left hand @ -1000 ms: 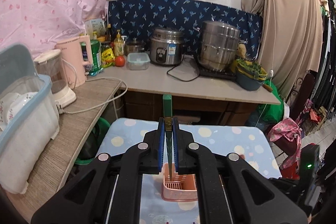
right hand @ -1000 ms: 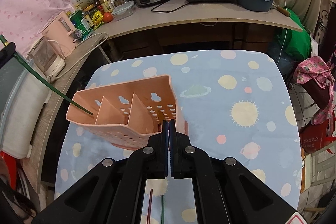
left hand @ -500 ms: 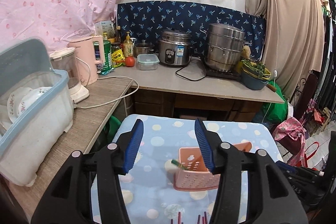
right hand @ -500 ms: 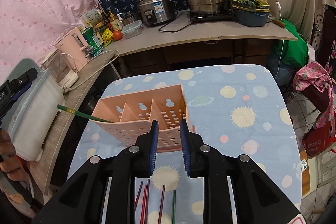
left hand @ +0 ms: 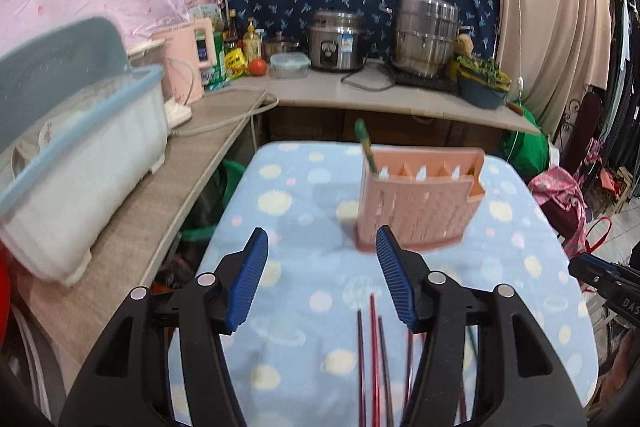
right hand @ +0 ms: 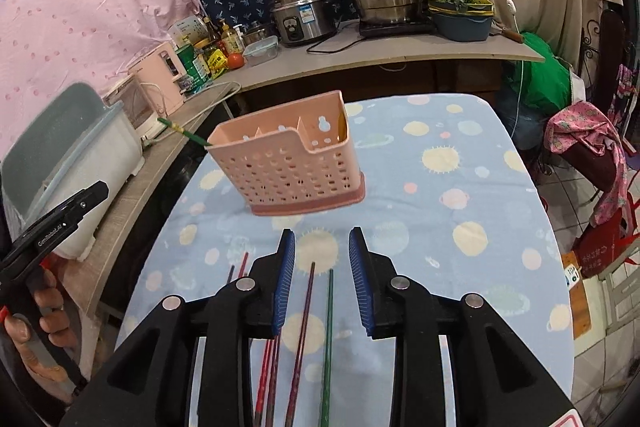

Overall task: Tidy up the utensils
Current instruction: 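Grasp the second green chopstick with the right tool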

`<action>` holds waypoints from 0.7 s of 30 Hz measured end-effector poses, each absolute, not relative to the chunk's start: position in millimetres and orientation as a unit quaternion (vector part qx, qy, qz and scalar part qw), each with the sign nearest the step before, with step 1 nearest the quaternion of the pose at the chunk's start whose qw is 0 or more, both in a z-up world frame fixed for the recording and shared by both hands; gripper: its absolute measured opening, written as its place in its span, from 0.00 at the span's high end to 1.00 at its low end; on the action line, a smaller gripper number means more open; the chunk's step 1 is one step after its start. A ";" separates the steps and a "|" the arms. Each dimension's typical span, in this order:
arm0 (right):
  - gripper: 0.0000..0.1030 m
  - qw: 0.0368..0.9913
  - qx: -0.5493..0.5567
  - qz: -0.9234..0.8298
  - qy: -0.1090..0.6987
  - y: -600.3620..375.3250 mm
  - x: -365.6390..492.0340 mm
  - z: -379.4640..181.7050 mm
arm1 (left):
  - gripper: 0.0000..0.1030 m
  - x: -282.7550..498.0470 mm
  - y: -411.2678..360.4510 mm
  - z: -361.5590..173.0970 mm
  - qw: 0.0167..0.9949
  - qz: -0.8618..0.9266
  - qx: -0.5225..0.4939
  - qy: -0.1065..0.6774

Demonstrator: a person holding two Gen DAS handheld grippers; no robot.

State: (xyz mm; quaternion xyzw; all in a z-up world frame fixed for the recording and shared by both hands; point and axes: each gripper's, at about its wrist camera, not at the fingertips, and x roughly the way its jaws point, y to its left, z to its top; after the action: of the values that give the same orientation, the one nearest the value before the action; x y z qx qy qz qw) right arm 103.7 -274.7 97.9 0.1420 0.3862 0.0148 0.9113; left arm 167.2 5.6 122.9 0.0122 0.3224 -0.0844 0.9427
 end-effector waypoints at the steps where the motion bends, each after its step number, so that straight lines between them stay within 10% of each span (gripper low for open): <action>1: 0.73 0.908 0.146 0.015 0.392 -273.7 96.3 91.3 | 0.48 162.8 7.6 115.7 0.940 -0.085 0.012 0.330; 21: 0.73 0.884 0.119 -0.017 0.452 -234.5 9.6 -4.7 | 0.48 91.7 16.0 -3.3 0.895 -0.085 0.021 0.438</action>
State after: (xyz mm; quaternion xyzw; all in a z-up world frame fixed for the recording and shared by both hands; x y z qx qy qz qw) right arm 9.6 -234.4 -4.7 0.1187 0.4521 -0.0174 0.8839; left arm 91.7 16.0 -3.3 0.0206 0.4382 -0.0846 0.8947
